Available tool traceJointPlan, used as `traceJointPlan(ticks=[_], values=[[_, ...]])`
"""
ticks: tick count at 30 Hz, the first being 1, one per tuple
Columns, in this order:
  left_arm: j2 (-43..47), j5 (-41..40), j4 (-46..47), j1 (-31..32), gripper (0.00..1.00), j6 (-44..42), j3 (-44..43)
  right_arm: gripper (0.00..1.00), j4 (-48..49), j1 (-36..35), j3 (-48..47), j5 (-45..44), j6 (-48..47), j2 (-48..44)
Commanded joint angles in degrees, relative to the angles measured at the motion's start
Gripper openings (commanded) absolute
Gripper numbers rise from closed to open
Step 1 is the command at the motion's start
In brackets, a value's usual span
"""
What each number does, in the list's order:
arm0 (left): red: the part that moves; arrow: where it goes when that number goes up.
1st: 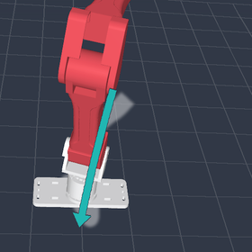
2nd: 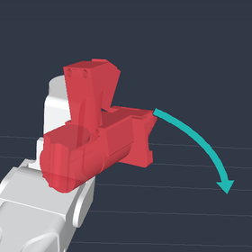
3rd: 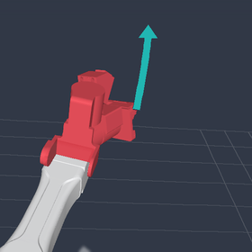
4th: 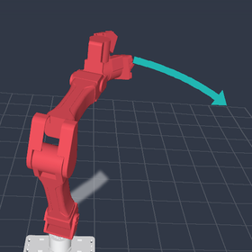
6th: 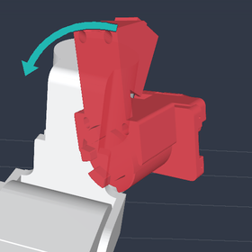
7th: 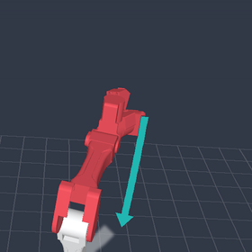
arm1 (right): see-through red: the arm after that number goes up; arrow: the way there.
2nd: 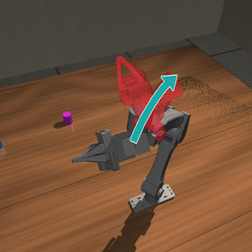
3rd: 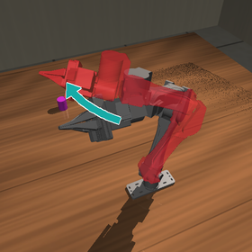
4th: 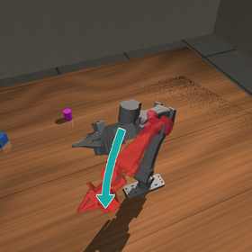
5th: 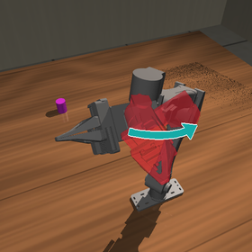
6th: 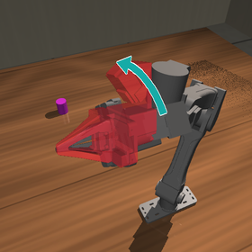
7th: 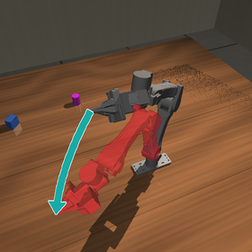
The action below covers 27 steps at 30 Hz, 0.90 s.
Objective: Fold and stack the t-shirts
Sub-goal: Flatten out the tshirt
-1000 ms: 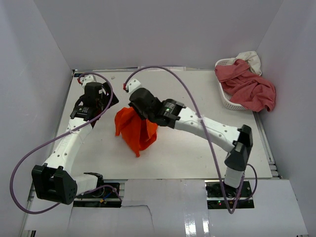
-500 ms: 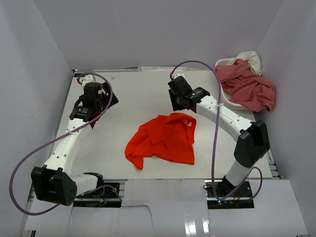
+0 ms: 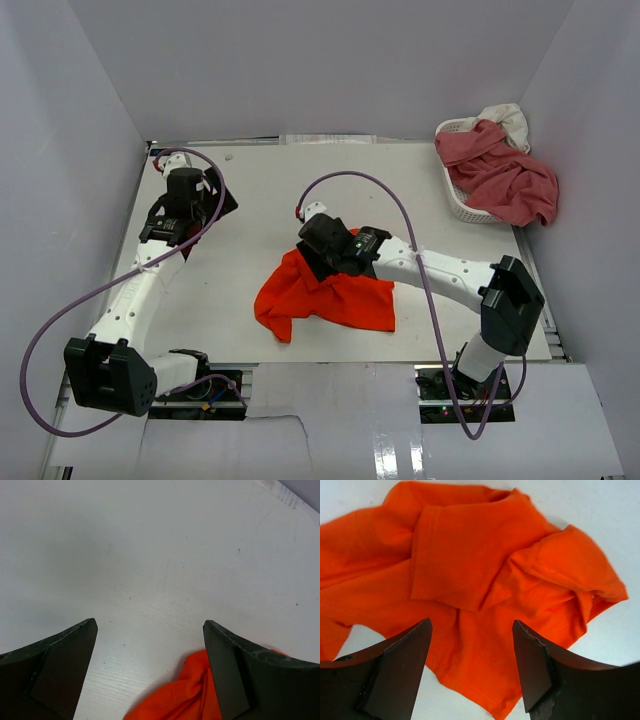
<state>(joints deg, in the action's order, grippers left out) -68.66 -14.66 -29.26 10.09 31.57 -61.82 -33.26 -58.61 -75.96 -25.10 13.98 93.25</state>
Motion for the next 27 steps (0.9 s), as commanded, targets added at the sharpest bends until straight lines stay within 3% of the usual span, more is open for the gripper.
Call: traceJointPlan(ticks=[1, 6, 27], values=[[0.8, 2.5, 0.8, -1.5, 0.98, 0.8, 0.6, 0.71, 2.2, -3.8, 1.8, -1.5, 2.8, 1.3], [0.5, 3.2, 0.8, -2.1, 0.98, 1.0, 0.7, 0.6, 4.2, -5.9, 2.5, -1.5, 6.8, 6.5], [0.9, 2.9, 0.9, -2.1, 0.98, 0.7, 0.9, 0.58, 7.6, -6.5, -3.2, 0.7, 7.1, 17.8]])
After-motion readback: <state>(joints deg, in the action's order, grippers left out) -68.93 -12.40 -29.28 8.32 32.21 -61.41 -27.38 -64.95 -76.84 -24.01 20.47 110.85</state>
